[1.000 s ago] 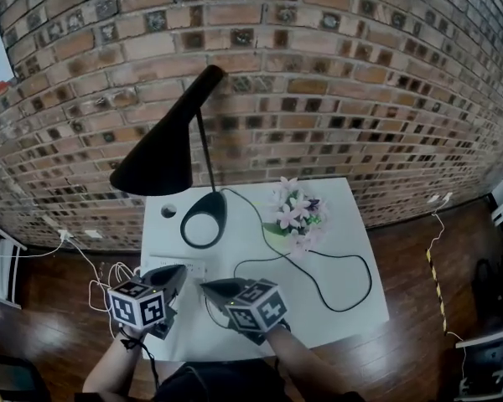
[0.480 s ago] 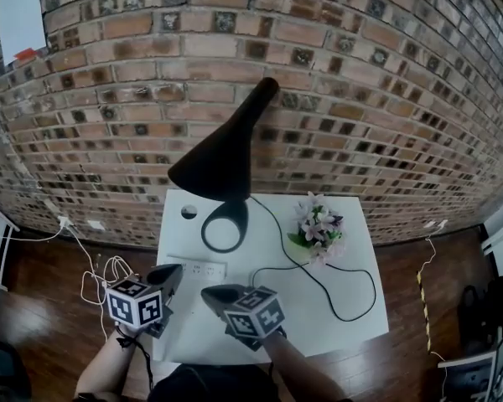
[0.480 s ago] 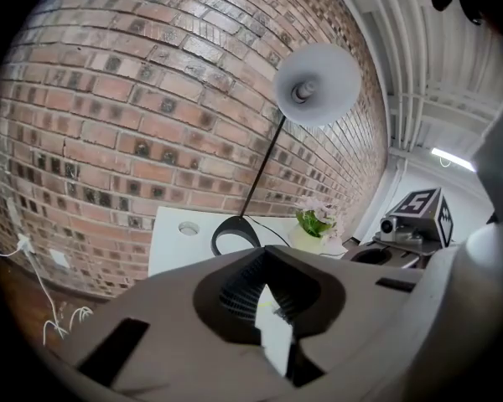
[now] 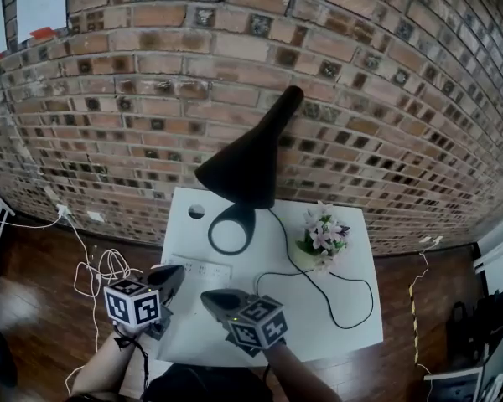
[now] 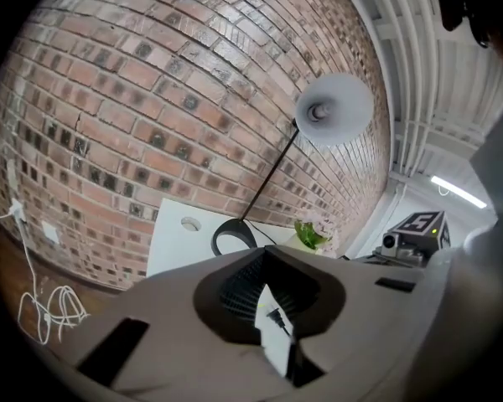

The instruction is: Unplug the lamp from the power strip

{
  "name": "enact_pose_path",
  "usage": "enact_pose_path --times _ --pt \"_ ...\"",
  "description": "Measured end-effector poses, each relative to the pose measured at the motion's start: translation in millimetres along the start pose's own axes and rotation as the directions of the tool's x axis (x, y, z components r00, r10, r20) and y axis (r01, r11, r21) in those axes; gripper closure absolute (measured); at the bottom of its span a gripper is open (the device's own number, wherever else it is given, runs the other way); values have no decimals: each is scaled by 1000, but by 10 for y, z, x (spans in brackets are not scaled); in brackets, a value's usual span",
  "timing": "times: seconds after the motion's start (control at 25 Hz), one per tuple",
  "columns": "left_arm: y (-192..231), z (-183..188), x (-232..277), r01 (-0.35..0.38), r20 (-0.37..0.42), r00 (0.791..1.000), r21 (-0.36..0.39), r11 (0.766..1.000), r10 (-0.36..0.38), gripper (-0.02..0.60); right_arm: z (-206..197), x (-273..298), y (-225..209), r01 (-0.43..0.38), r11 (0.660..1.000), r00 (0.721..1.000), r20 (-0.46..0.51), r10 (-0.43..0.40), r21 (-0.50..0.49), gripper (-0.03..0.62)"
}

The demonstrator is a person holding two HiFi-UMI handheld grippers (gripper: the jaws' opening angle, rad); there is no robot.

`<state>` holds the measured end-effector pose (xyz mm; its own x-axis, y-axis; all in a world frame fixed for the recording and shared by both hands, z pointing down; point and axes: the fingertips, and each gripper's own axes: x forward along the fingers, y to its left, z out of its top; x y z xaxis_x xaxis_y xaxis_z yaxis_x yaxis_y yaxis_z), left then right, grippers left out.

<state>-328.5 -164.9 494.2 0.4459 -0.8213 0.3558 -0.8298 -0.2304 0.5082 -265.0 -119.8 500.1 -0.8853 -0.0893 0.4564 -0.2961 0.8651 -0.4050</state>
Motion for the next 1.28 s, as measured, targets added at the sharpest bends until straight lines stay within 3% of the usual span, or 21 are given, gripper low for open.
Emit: enact_pose_path --times 0.16,0.36,0.52,0.96,1.28 --pt "22 46 -55 -9 7 1000 31 999 8 558 109 19 41 10 1000 1000 29 -9 -21 594" --pt "23 151 -160 -18 17 1000 8 1000 18 558 337 -8 191 -25 999 994 105 23 24 592" --pt "-3 242 -280 -16 37 999 69 998 14 557 494 -5 282 -16 1000 991 137 13 15 592" --pt "-369 687 -473 81 194 974 188 979 -118 557 693 -251 622 59 997 977 207 -49 -42 592" --pt "-838 619 -373 133 157 968 331 934 -193 557 846 -783 543 211 977 912 368 -183 -36 592"
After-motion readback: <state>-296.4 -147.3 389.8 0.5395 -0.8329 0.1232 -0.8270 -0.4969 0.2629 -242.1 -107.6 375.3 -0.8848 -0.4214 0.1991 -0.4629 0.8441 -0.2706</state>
